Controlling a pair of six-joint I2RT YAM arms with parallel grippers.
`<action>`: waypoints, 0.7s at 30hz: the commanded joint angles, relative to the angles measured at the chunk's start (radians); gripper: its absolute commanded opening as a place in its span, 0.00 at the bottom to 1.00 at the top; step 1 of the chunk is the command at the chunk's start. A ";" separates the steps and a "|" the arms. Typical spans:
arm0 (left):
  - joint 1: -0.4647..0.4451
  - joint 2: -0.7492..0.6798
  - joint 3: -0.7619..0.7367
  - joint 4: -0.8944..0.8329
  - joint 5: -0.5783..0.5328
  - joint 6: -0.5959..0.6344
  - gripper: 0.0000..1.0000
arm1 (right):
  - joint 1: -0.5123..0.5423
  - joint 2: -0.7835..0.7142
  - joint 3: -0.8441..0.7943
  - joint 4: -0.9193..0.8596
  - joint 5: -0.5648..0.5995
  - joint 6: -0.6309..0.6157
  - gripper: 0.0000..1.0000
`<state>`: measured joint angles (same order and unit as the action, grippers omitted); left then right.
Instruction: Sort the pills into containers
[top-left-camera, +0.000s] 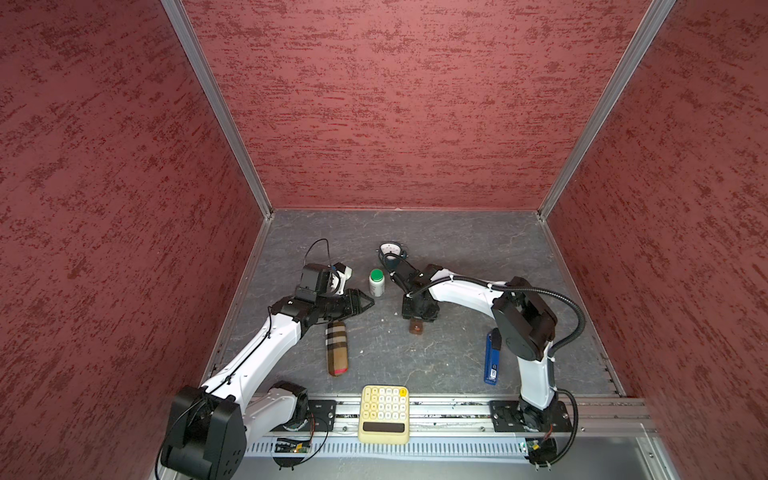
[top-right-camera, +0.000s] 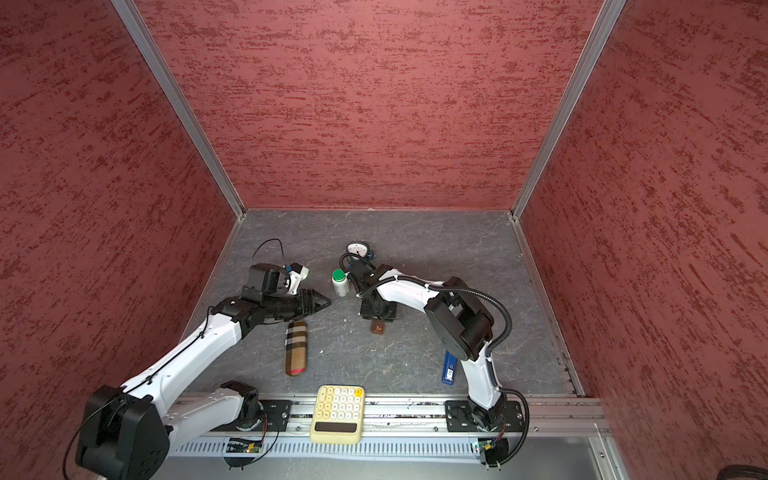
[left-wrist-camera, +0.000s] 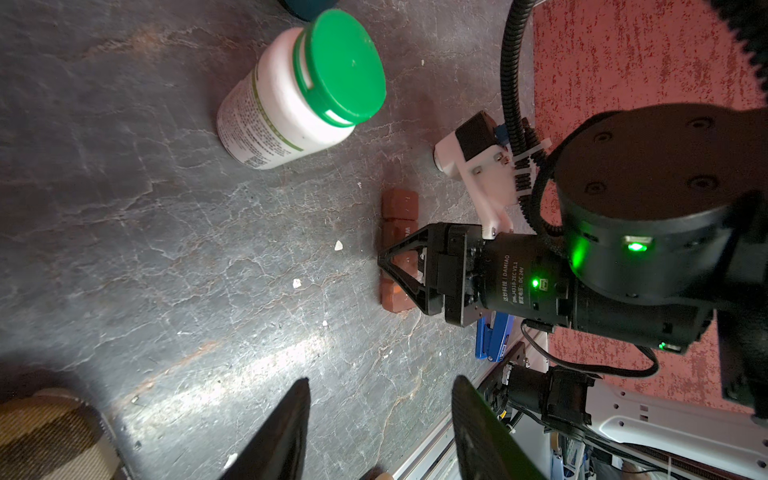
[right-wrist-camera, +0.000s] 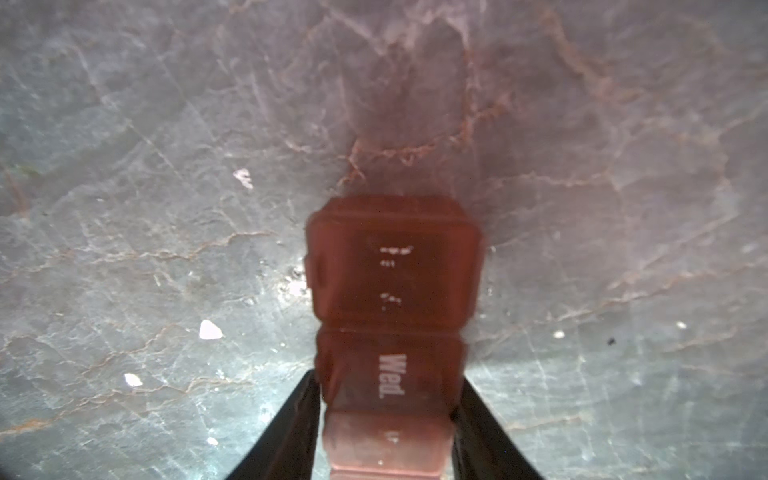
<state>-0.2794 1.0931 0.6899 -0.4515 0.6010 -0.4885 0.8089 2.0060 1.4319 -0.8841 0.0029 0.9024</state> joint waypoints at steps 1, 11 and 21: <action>0.008 0.001 0.002 0.009 0.017 0.015 0.56 | 0.004 -0.012 0.001 -0.019 0.019 0.004 0.46; -0.004 0.028 -0.021 0.122 0.070 -0.063 0.56 | 0.009 -0.138 -0.055 -0.029 0.004 -0.015 0.39; -0.203 0.248 0.025 0.507 0.065 -0.296 0.55 | 0.014 -0.365 -0.148 -0.041 -0.076 -0.087 0.39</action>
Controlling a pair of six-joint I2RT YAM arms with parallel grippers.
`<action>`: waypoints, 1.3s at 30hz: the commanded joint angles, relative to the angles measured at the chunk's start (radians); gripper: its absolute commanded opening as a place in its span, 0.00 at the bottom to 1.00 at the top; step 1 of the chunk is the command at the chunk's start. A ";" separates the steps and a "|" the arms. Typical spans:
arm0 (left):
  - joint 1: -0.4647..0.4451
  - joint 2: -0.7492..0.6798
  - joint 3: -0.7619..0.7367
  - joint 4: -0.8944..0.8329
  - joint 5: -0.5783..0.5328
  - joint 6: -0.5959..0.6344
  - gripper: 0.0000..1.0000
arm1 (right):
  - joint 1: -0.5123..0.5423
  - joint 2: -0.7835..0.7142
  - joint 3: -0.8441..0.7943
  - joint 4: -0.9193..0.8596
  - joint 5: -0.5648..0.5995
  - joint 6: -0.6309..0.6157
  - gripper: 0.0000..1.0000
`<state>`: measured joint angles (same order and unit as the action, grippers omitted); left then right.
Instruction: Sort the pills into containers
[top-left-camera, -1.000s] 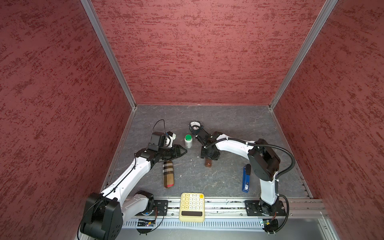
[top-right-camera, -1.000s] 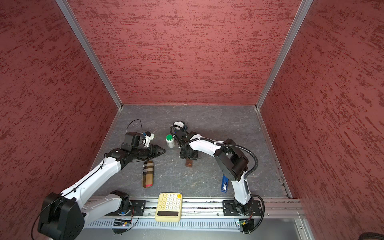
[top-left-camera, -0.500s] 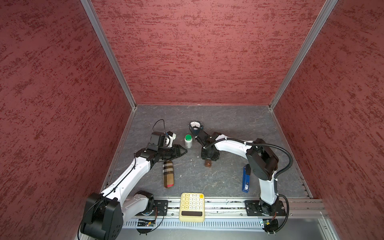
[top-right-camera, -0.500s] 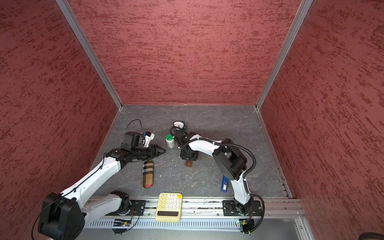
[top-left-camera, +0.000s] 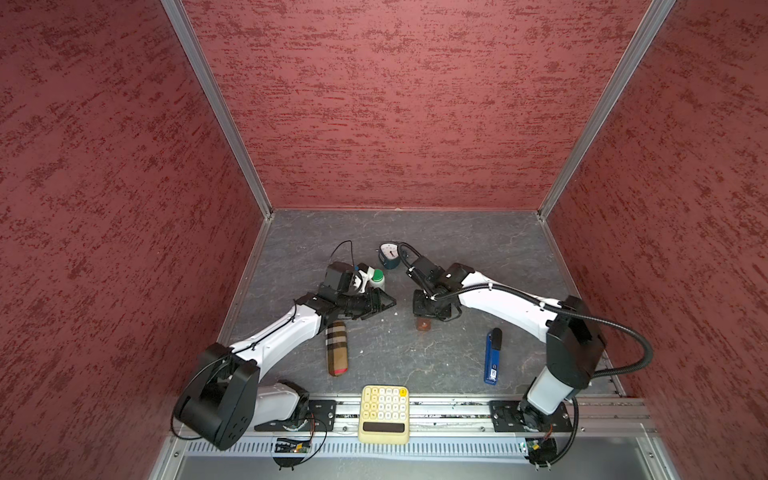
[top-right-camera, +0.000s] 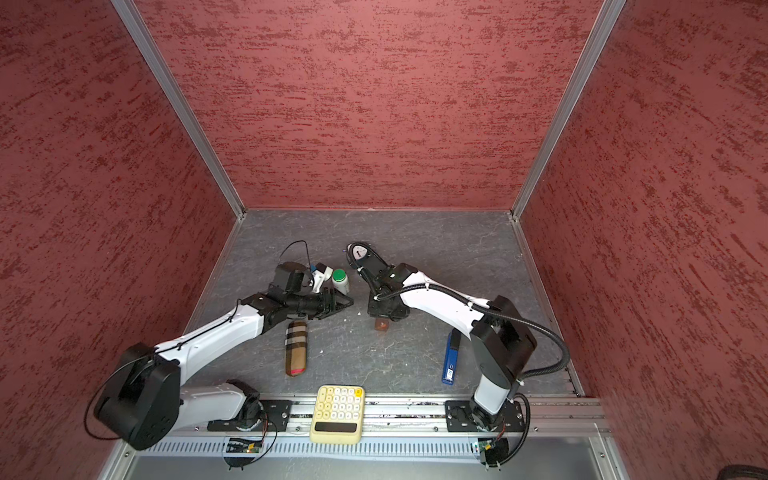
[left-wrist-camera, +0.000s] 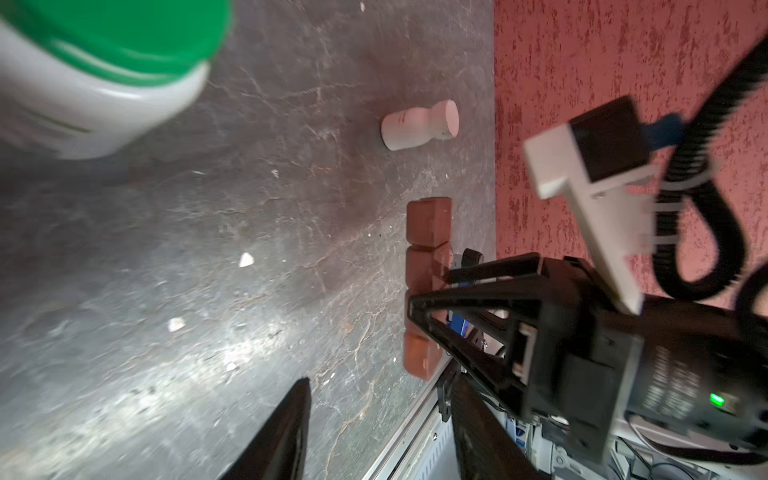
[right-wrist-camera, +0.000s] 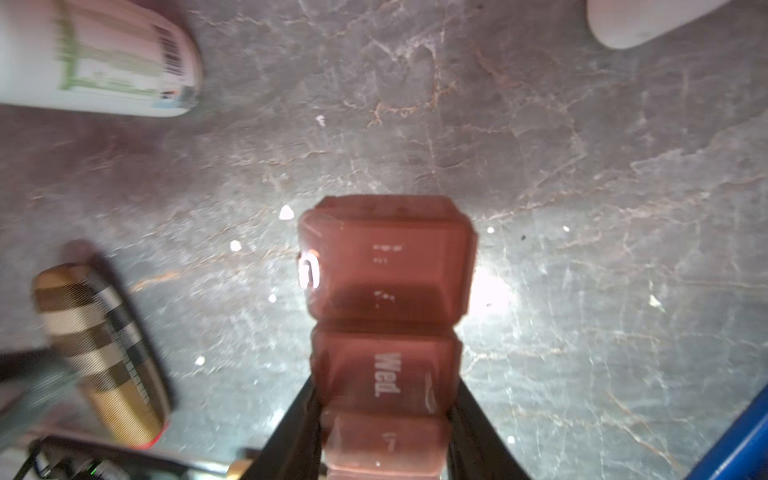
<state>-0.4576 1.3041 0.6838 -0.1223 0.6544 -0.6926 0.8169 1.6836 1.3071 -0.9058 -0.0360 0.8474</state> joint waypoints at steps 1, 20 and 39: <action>-0.039 0.058 0.044 0.197 0.009 -0.106 0.55 | 0.005 -0.059 -0.034 -0.018 -0.047 -0.040 0.39; -0.177 0.264 0.179 0.184 0.066 -0.076 0.56 | 0.005 -0.194 -0.113 0.036 -0.126 -0.067 0.39; -0.198 0.303 0.137 0.311 0.176 -0.117 0.34 | 0.004 -0.180 -0.103 0.074 -0.099 -0.053 0.39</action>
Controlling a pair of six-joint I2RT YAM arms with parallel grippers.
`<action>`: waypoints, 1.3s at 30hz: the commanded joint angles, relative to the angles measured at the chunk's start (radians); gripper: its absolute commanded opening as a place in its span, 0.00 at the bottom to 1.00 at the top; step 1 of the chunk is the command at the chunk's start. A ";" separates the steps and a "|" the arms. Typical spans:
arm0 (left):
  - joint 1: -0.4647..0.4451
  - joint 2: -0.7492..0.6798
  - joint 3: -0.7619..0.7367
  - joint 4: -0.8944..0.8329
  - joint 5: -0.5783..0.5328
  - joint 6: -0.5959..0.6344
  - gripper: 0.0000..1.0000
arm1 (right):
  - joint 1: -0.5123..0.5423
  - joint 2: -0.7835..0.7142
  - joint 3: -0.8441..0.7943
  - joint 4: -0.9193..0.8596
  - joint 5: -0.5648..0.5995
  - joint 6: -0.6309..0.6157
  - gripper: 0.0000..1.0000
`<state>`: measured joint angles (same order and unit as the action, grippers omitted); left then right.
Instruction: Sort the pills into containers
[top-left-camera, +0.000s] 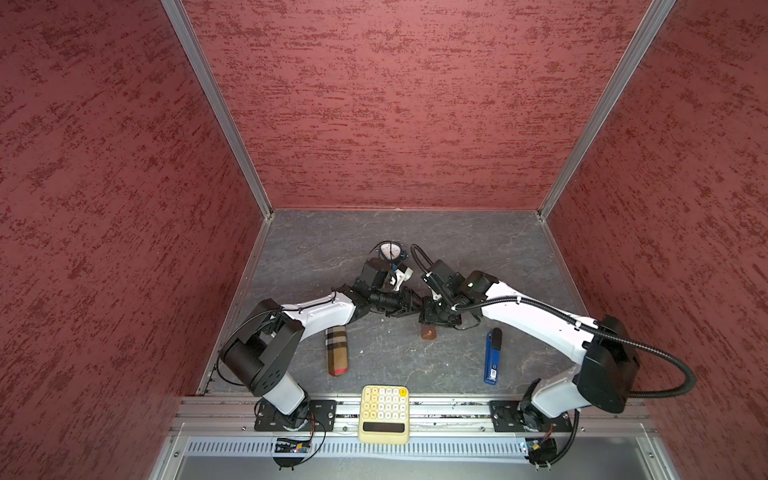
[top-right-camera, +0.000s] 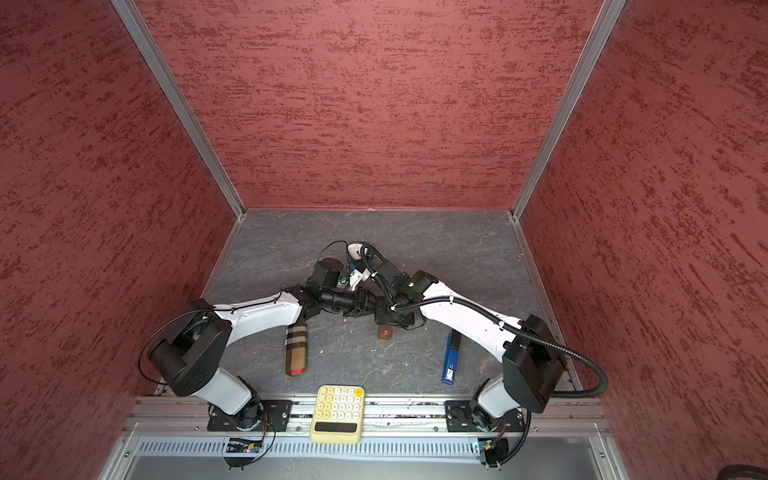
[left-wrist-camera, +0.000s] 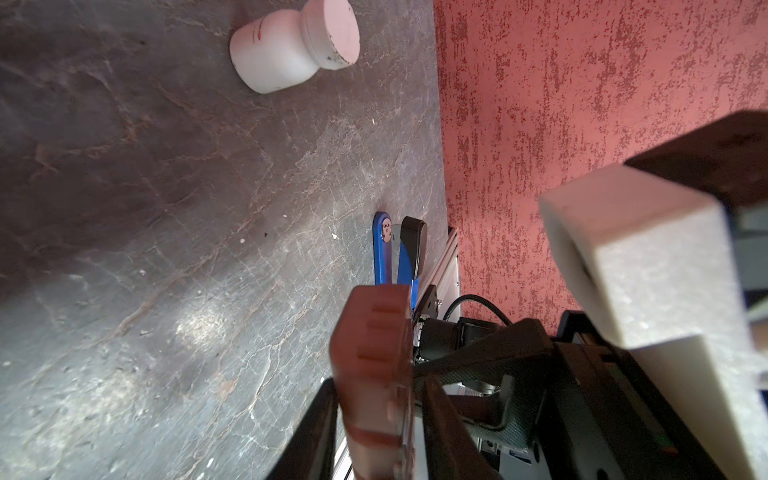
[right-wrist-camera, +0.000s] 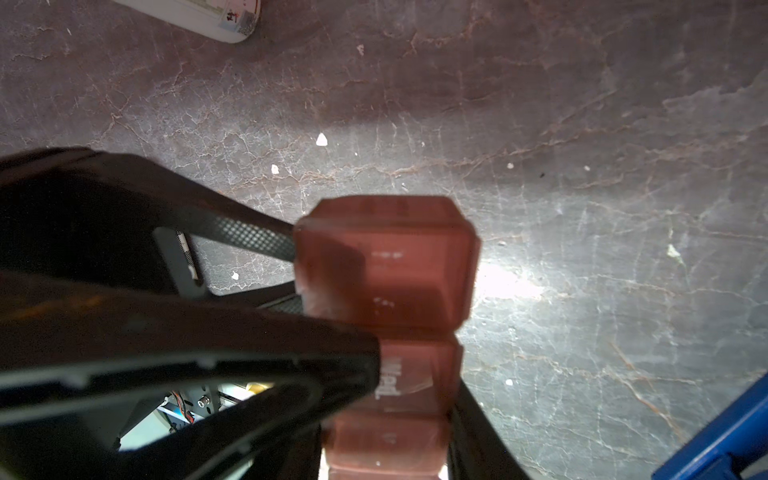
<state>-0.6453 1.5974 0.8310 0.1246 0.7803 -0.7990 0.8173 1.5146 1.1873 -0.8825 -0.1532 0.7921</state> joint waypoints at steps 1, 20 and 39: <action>-0.013 0.011 -0.011 0.068 0.052 -0.013 0.32 | 0.004 -0.011 0.015 0.053 0.020 0.005 0.39; 0.020 -0.017 -0.032 0.008 0.023 0.019 0.00 | 0.003 -0.008 0.023 0.012 0.048 -0.006 0.43; 0.043 -0.036 -0.058 -0.010 -0.020 0.045 0.00 | -0.001 -0.025 0.011 -0.001 0.049 0.004 0.47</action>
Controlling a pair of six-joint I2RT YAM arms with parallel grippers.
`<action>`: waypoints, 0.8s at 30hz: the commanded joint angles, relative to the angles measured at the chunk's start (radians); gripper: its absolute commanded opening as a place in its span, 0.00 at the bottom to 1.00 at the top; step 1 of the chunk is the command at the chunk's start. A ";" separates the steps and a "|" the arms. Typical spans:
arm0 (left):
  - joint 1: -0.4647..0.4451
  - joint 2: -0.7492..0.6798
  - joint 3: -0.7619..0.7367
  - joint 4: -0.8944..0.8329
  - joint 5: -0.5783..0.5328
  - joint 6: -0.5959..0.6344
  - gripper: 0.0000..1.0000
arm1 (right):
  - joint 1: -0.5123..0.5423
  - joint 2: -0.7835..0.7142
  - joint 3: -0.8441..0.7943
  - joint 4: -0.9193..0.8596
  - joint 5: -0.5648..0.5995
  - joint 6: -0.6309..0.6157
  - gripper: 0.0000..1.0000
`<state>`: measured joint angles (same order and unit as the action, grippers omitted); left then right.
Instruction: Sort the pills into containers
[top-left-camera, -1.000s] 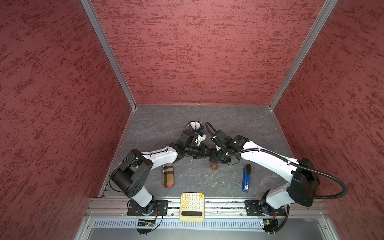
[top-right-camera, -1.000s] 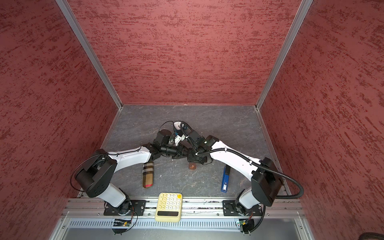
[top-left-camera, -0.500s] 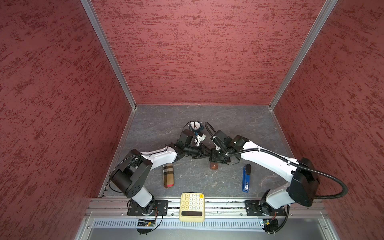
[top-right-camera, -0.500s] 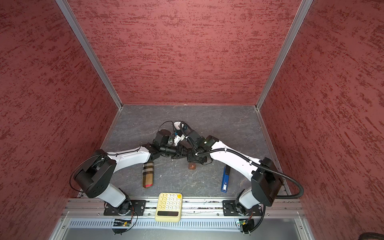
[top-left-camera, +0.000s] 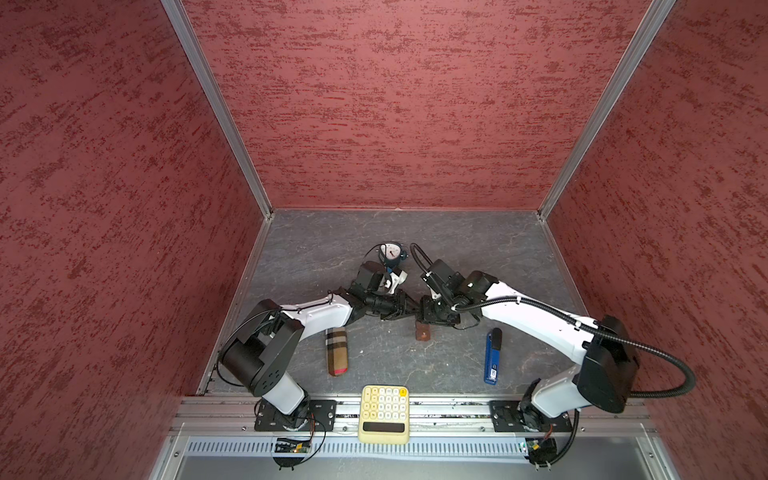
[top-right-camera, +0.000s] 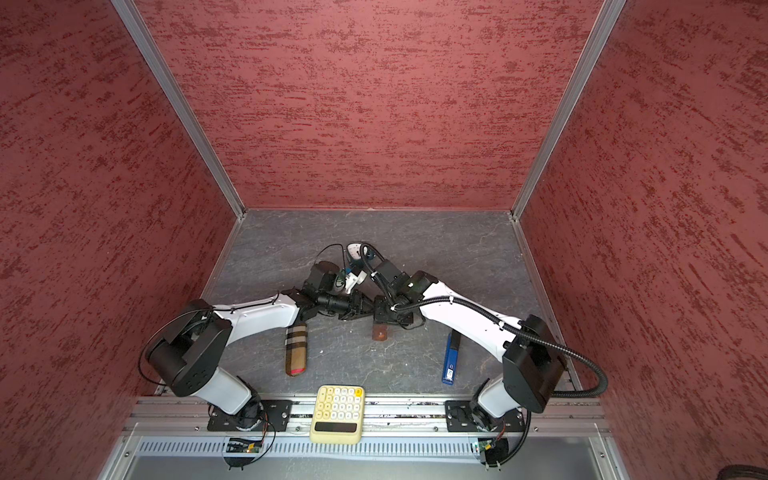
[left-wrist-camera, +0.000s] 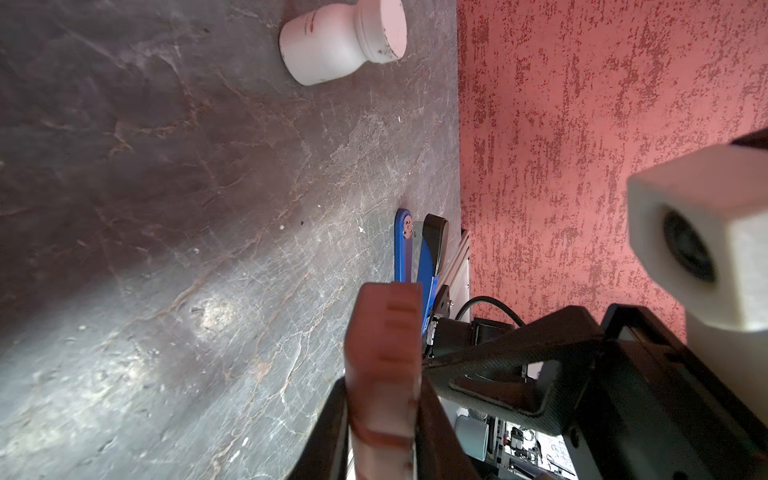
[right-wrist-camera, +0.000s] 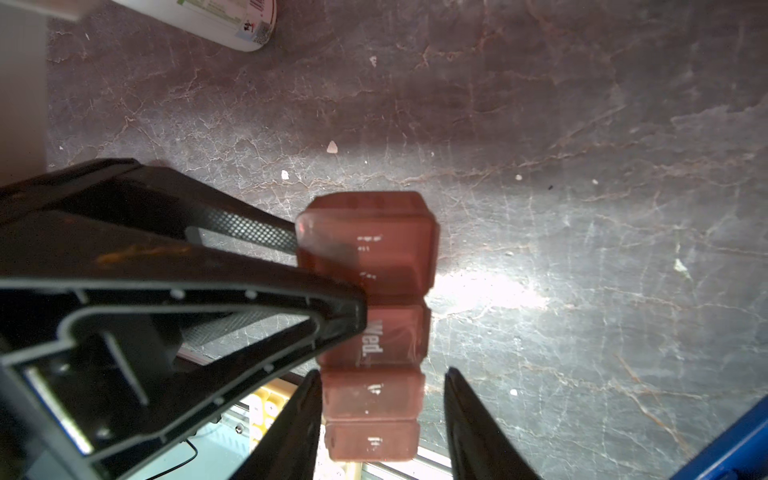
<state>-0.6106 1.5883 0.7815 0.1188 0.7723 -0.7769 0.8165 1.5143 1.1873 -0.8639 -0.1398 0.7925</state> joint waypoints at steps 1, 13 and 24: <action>0.009 -0.027 -0.010 -0.004 -0.011 0.023 0.00 | -0.001 -0.025 0.008 -0.020 0.034 0.004 0.47; 0.010 -0.025 -0.008 -0.003 -0.019 0.021 0.00 | 0.017 0.064 0.065 0.002 -0.018 -0.012 0.60; 0.026 -0.034 -0.027 -0.002 -0.015 0.024 0.00 | 0.023 0.088 0.083 -0.016 0.004 -0.012 0.42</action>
<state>-0.5949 1.5795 0.7673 0.1196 0.7540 -0.7700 0.8345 1.6131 1.2362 -0.8650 -0.1539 0.7807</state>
